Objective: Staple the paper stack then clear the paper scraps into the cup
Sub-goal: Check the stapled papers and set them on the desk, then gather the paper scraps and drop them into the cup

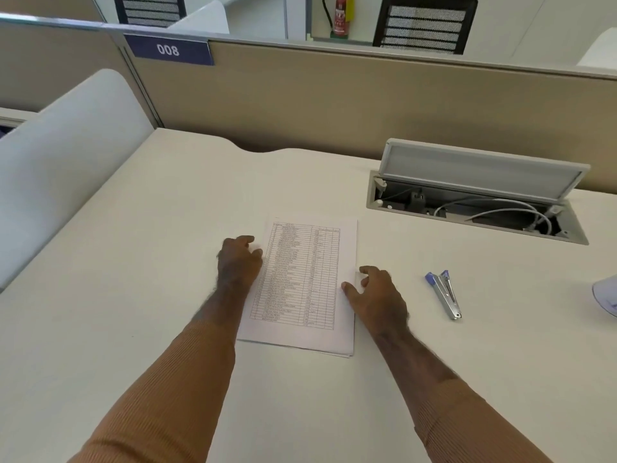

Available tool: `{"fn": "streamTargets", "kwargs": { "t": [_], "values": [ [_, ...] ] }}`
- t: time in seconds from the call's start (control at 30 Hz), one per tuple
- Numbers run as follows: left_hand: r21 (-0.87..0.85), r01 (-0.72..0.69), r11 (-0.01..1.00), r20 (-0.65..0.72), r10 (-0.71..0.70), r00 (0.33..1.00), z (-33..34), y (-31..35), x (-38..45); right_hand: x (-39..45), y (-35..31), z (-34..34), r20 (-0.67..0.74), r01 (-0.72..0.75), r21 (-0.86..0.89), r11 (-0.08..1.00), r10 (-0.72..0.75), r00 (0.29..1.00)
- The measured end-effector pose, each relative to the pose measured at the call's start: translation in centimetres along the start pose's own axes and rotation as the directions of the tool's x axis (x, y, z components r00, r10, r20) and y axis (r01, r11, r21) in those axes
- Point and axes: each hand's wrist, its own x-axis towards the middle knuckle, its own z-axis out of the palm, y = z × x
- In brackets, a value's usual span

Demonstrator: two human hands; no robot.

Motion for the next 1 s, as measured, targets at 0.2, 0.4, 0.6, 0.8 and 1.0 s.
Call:
{"fn": "streamTargets", "kwargs": {
  "t": [0.2, 0.4, 0.6, 0.8, 1.0],
  "values": [
    [0.215, -0.148, 0.965, -0.067, 0.166, 0.984, 1.0, 1.2, -5.0, -2.5, 1.9, -0.5, -0.086, 0.26, -0.068, 0.963, -0.266, 0.96],
    [0.322, -0.402, 0.857, 0.061, 0.405, 0.912, 4.7, 3.0, -13.4, -5.8, 6.3, -2.6, -0.058, 0.351, -0.362, 0.863, -0.397, 0.916],
    [0.408, -0.604, 0.685, 0.199, 0.579, 0.791, 9.8, 6.0, -20.9, -8.7, 13.2, -6.1, -0.025, 0.277, -0.421, 0.864, -0.316, 0.948],
    [0.392, -0.705, 0.59, 0.346, 0.616, 0.708, 15.7, 9.0, -26.1, -11.1, 20.3, -10.1, -0.065, 0.149, -0.403, 0.903, -0.191, 0.979],
    [0.314, -0.797, 0.516, 0.458, 0.653, 0.603, 21.0, 12.9, -31.4, -13.5, 28.1, -14.1, -0.139, -0.002, -0.41, 0.912, -0.06, 0.988]
  ]
}}
